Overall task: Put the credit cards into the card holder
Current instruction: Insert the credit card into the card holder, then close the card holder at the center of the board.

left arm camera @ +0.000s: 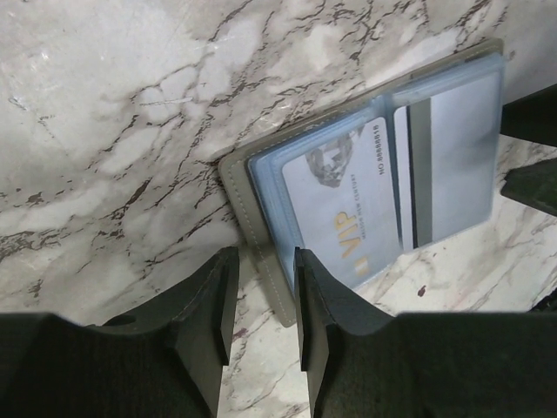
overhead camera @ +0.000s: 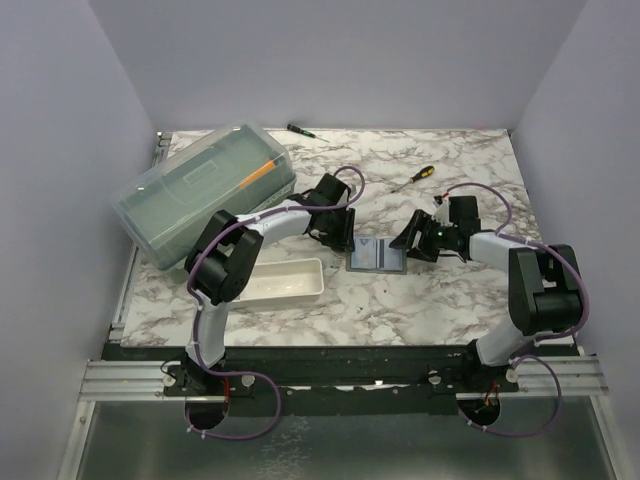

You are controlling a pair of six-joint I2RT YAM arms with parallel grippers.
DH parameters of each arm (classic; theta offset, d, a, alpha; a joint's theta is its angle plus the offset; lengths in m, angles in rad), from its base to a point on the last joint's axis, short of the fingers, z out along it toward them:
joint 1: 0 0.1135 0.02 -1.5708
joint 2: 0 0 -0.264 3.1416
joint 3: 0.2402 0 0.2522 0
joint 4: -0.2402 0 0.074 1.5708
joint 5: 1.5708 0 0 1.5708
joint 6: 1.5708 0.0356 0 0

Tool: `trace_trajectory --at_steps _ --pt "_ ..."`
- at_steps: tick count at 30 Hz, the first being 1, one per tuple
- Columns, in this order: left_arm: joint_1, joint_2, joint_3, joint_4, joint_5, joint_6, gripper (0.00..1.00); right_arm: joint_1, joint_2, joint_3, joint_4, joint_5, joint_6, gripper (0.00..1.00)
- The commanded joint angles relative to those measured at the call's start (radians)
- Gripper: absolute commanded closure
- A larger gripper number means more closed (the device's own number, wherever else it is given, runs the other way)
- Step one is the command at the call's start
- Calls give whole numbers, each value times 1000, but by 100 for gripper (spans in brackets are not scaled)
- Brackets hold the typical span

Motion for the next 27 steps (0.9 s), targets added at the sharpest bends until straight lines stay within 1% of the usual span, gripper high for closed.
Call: trace_trajectory --at_steps 1,13,17,21,24,27 --pt "1 44 2 -14 20 -17 64 -3 38 -9 54 -96 2 28" --pt "1 68 7 -14 32 -37 67 -1 -65 -45 159 -257 128 31" --pt "1 53 6 -14 24 -35 67 5 -97 -53 182 -277 165 32" --pt "1 34 6 -14 26 -34 67 48 -74 -38 209 -286 193 32" --pt "1 3 3 -14 23 -29 63 93 -38 -16 215 -266 208 32" --pt "4 -52 -12 -15 -2 -23 55 125 -13 -3 233 -247 228 32"
